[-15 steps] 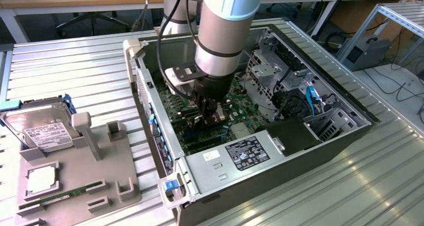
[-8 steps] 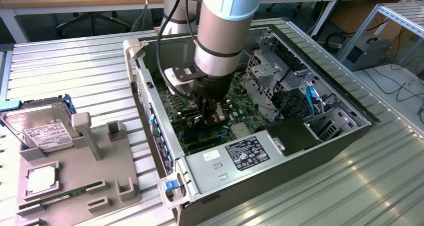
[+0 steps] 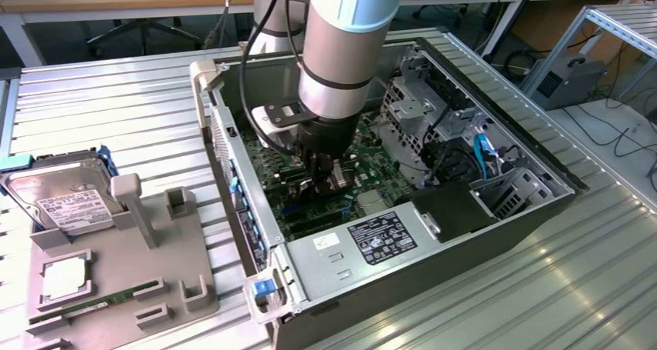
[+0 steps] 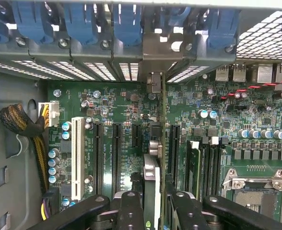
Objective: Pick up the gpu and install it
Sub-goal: 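Insert the gpu into the slot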
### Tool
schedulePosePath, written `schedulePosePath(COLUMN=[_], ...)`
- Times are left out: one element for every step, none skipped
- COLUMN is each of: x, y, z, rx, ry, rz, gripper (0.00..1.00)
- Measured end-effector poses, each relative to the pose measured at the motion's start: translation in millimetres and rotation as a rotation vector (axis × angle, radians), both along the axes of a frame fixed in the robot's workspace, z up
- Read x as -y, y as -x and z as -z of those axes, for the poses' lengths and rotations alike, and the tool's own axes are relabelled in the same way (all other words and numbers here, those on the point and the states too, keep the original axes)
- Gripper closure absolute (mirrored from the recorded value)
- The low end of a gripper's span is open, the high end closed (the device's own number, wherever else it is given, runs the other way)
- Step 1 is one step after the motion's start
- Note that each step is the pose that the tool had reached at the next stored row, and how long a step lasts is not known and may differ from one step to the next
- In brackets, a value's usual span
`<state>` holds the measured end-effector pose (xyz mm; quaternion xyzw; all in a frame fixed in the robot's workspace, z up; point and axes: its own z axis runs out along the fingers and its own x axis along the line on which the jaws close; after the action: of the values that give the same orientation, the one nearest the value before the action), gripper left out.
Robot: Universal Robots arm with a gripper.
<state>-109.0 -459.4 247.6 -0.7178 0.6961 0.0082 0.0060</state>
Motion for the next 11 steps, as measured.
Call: schedulePosePath(x=[0.0, 0.0, 0.0, 0.0, 0.0, 0.0, 0.0, 0.0, 0.0, 0.0, 0.0], y=[0.1, 0.1, 0.1, 0.4, 0.3, 0.2, 0.1, 0.1, 0.1, 0.1, 0.1], z=[0.0, 0.0, 0.0, 0.3, 0.3, 0.0, 0.0, 0.0, 0.0, 0.0, 0.0], rx=[0.0000, 0.0001, 0.0001, 0.0001, 0.0004, 0.0000, 0.0001, 0.0001, 0.0001, 0.0001, 0.0001], ry=[0.0001, 0.0000, 0.0000, -0.0009, -0.0006, 0.0000, 0.0000, -0.0001, 0.0000, 0.0000, -0.0001], rz=[0.000, 0.000, 0.000, 0.000, 0.001, 0.000, 0.000, 0.000, 0.000, 0.000, 0.000], gripper=[0.73, 0.73, 0.73, 0.72, 0.72, 0.66, 0.59, 0.59, 0.59, 0.59, 0.59])
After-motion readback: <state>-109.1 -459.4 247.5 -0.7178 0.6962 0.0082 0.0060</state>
